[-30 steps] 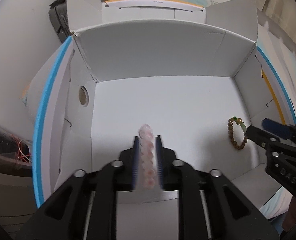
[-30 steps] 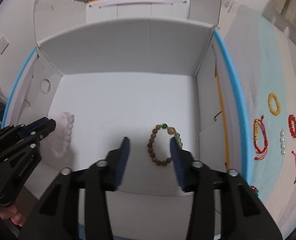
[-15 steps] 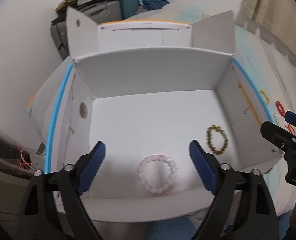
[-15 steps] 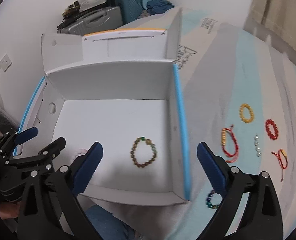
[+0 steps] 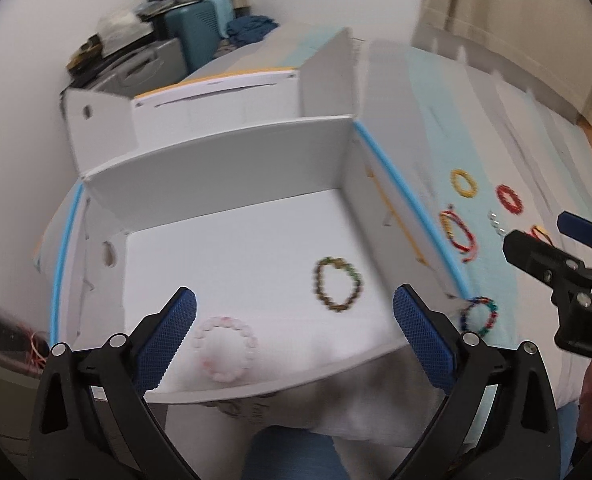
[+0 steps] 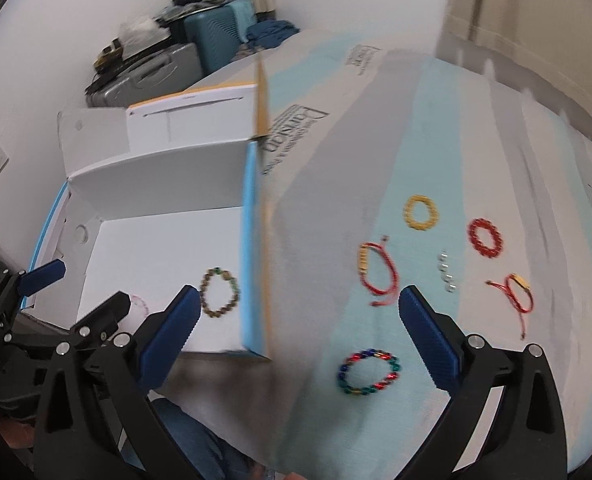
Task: Organize jewelry
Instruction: 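Move both tools back over the remaining bracelets on the bed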
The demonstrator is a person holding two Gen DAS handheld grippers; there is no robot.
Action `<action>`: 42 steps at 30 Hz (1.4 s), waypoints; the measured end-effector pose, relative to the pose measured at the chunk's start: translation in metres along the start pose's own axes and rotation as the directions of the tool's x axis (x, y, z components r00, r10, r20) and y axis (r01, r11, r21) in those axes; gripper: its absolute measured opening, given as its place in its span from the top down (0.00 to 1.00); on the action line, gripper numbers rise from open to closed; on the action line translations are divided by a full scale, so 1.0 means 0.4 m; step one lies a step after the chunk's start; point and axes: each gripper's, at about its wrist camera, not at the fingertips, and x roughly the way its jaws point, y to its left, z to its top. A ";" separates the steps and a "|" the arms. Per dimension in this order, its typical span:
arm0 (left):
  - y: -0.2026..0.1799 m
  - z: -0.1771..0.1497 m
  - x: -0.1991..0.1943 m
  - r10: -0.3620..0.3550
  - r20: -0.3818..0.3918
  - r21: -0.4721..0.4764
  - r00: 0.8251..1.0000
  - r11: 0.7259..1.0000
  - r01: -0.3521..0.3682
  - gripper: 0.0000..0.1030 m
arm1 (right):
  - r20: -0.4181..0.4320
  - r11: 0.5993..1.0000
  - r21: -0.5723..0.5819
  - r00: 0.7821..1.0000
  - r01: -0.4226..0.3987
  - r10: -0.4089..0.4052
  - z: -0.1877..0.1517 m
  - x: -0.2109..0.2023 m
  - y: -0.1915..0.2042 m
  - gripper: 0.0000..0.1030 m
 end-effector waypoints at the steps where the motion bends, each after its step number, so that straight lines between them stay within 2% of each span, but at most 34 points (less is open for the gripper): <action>1: -0.015 -0.001 -0.001 -0.006 0.001 0.008 1.000 1.000 0.006 0.06 | -0.001 1.000 0.010 1.000 0.002 -0.002 -0.004 -0.007 -0.019 0.07; 9: -0.145 0.016 0.011 -0.048 -0.002 0.067 0.999 0.997 0.048 0.06 | 0.006 0.996 0.074 0.999 0.051 -0.052 -0.037 -0.052 -0.151 0.07; 21: -0.329 0.063 0.055 -0.110 -0.010 0.158 0.994 0.981 0.110 0.06 | -0.018 0.977 0.171 0.992 0.124 -0.123 -0.074 -0.052 -0.353 0.07; 31: -0.456 0.077 0.161 -0.158 -0.054 0.205 0.986 0.965 0.166 0.06 | -0.071 0.957 0.229 0.984 0.177 -0.164 -0.098 0.016 -0.502 0.07; 42: -0.551 0.096 0.265 -0.188 -0.102 0.235 0.977 0.950 0.207 0.06 | -0.124 0.942 0.256 0.974 0.217 -0.190 -0.120 0.100 -0.607 0.07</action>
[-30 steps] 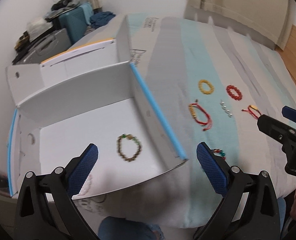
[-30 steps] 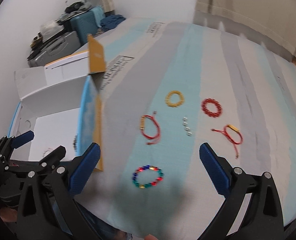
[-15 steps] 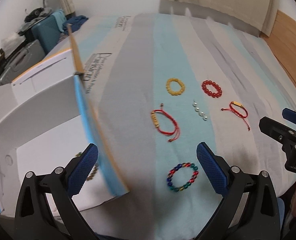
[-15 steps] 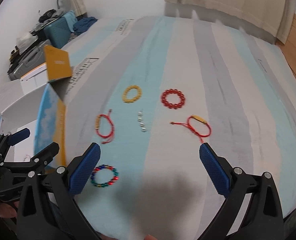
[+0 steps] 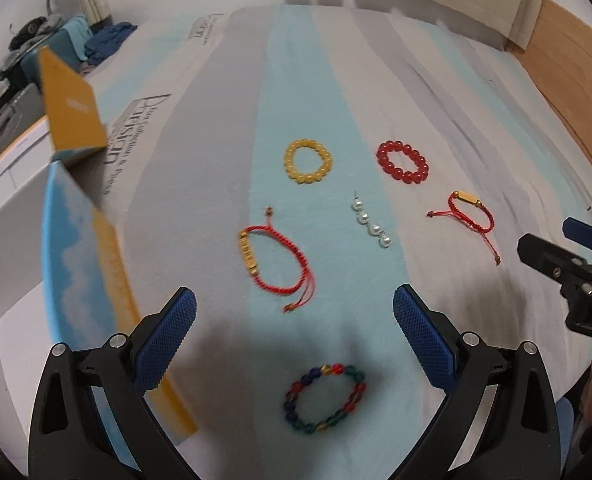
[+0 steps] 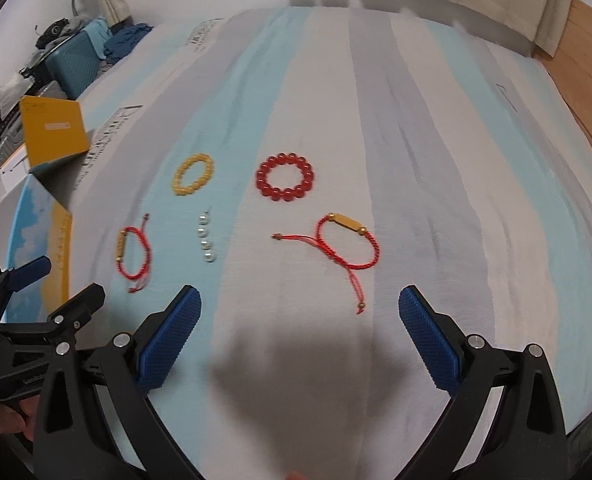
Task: Organize jewelry
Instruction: 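Move both tools back over the remaining bracelets on the bed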
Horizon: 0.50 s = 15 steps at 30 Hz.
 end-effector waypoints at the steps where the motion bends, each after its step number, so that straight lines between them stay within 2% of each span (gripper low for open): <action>1: -0.008 0.009 0.008 -0.003 -0.001 0.002 1.000 1.000 0.003 0.06 | -0.001 1.000 0.001 1.000 0.005 -0.005 0.001 0.008 -0.007 0.07; 15: -0.127 0.123 0.157 -0.030 -0.048 0.046 0.998 0.998 0.032 0.06 | -0.038 1.000 -0.013 0.999 0.010 -0.010 0.025 0.154 -0.089 0.08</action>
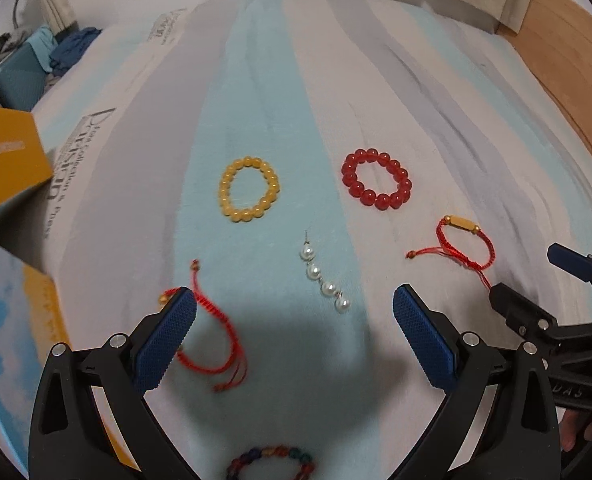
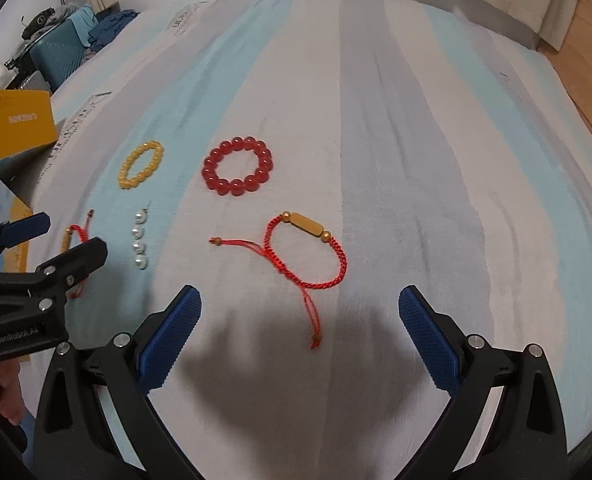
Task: Organize jewelry
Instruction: 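Move both tools back over the remaining bracelets on the bed, then grasp the pearl pendant with the left tool while the right tool grasps the red string bracelet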
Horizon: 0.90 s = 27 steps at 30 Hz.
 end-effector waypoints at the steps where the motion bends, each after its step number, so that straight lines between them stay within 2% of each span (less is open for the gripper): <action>1: -0.004 0.005 0.013 -0.003 -0.007 -0.001 1.000 1.000 0.003 0.06 | -0.002 1.000 0.003 1.000 -0.001 0.001 0.003 0.008 -0.003 0.08; 8: -0.030 0.035 0.090 -0.012 -0.043 0.019 0.999 1.000 0.013 0.10 | -0.038 1.000 -0.004 0.999 -0.009 0.009 0.032 0.086 -0.021 0.18; 16: -0.041 0.049 0.176 -0.013 -0.097 0.027 0.995 1.000 0.016 0.24 | -0.067 1.000 0.003 0.997 -0.030 0.030 0.039 0.147 -0.028 0.29; 21: -0.042 0.043 0.188 -0.005 -0.093 0.032 0.996 0.999 0.008 0.26 | -0.064 1.000 -0.013 0.998 -0.021 0.020 0.038 0.159 -0.020 0.37; 24: -0.047 0.038 0.187 -0.004 -0.091 0.035 0.996 0.999 0.007 0.34 | -0.056 1.000 -0.016 0.998 -0.009 0.008 0.037 0.158 -0.020 0.47; 27: -0.055 0.034 0.183 -0.006 -0.089 0.034 0.996 0.999 0.009 0.47 | -0.054 1.000 -0.007 0.999 -0.004 0.004 0.037 0.157 -0.022 0.57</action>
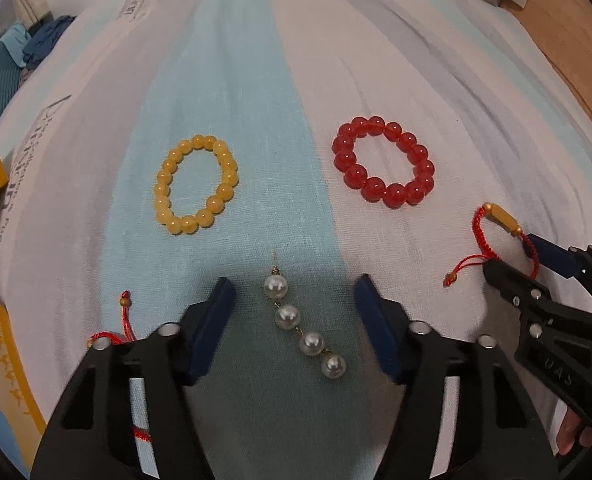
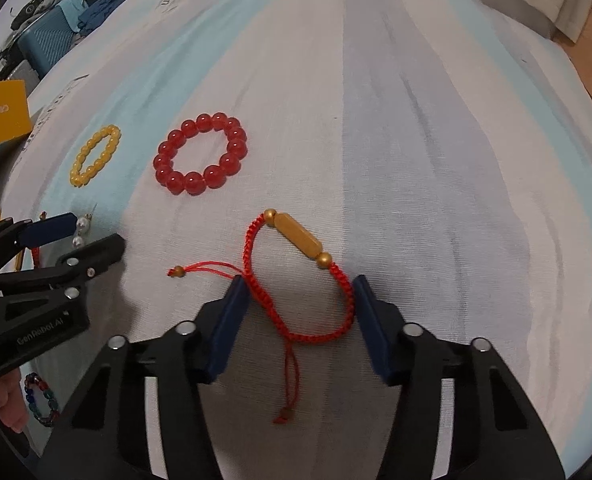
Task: Organize jewelry
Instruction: 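Grasp the pearl pendant with the left tool while the right tool grasps the red string bracelet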
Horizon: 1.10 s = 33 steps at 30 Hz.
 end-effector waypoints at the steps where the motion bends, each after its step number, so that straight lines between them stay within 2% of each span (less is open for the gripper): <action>1: -0.002 -0.002 -0.002 -0.002 0.001 0.003 1.000 1.000 0.002 0.53 | 0.000 1.000 0.001 1.000 0.002 -0.002 0.003 0.001 0.004 0.61; 4: -0.009 -0.011 -0.008 -0.016 0.003 0.014 1.000 1.000 0.015 0.64 | 0.000 1.000 0.009 1.000 0.001 -0.001 0.004 -0.003 -0.002 0.71; 10: -0.009 -0.030 -0.031 -0.050 -0.005 0.038 0.999 0.998 0.050 0.90 | 0.003 1.000 0.025 1.000 -0.005 0.005 0.002 -0.018 -0.010 0.80; 16: 0.002 -0.036 -0.055 -0.062 -0.006 0.046 0.998 0.997 0.062 0.90 | 0.016 0.999 0.040 1.000 -0.022 0.021 0.000 -0.037 -0.011 0.85; 33: 0.023 -0.030 -0.167 -0.037 0.040 0.043 0.999 0.998 0.035 0.90 | 0.044 0.995 0.086 0.998 -0.044 0.041 -0.012 -0.131 0.001 0.85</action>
